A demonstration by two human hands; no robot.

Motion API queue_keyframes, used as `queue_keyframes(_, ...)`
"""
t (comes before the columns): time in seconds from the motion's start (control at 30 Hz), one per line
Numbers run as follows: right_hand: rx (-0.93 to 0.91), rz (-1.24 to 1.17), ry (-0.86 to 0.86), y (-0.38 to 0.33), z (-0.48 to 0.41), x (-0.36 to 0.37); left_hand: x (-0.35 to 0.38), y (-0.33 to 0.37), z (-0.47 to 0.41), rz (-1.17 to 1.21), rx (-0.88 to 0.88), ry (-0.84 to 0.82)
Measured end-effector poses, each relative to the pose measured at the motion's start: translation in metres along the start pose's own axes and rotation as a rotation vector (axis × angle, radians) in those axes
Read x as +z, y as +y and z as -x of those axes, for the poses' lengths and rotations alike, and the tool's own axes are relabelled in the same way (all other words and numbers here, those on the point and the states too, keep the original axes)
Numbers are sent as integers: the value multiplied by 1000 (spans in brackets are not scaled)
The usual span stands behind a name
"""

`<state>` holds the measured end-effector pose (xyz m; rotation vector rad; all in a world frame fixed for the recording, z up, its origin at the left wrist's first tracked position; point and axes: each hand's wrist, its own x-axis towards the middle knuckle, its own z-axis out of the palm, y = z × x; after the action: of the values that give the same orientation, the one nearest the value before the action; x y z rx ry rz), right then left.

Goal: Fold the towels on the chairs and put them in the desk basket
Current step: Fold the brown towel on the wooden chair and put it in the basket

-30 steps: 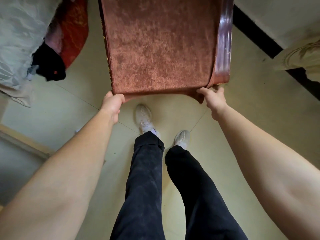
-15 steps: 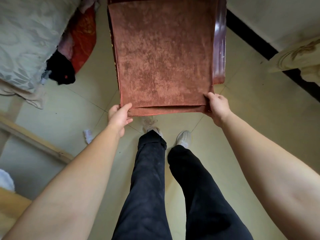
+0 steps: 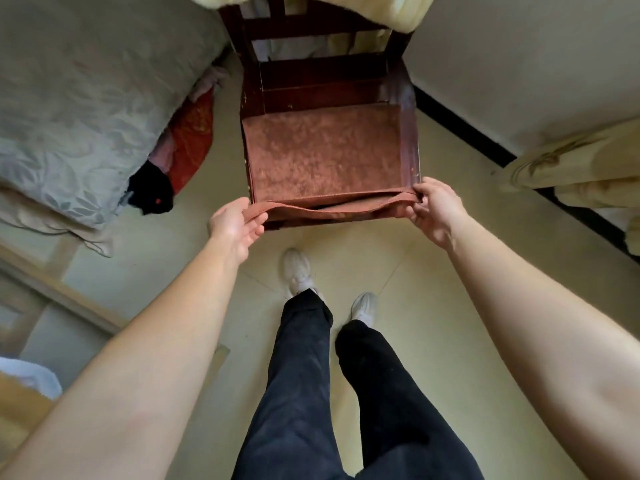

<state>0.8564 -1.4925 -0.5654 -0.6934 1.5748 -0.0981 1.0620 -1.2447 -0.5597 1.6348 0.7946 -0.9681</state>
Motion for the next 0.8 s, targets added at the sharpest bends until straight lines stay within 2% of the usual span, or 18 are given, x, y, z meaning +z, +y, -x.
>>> queue_keyframes(0.13, 21, -64, -64, -34, -30, 35, 27, 43, -33, 87, -19, -192)
queue_keyframes(0.23, 13, -154, -88, -55, -56, 59, 41, 69, -63, 165, -49, -256)
queue_keyframes(0.37, 0, -162, -51, -71, -95, 87, 60, 91, -99, 115, -74, -270)
queue_keyframes(0.57, -4, -225, -106, -79, -118, 106, 71, 100, -122, 140, -4, -203)
queue_keyframes(0.67, -76, 4, -51, -74, -120, 112, 71, 95, -125, -65, 90, -144)
queue_keyframes(0.73, -239, 313, 48, -71, -126, 114, 73, 93, -130, -326, 244, -45)
queue_keyframes(0.8, -502, 748, 148, -69, -127, 115, 78, 94, -132, -687, 501, 43)
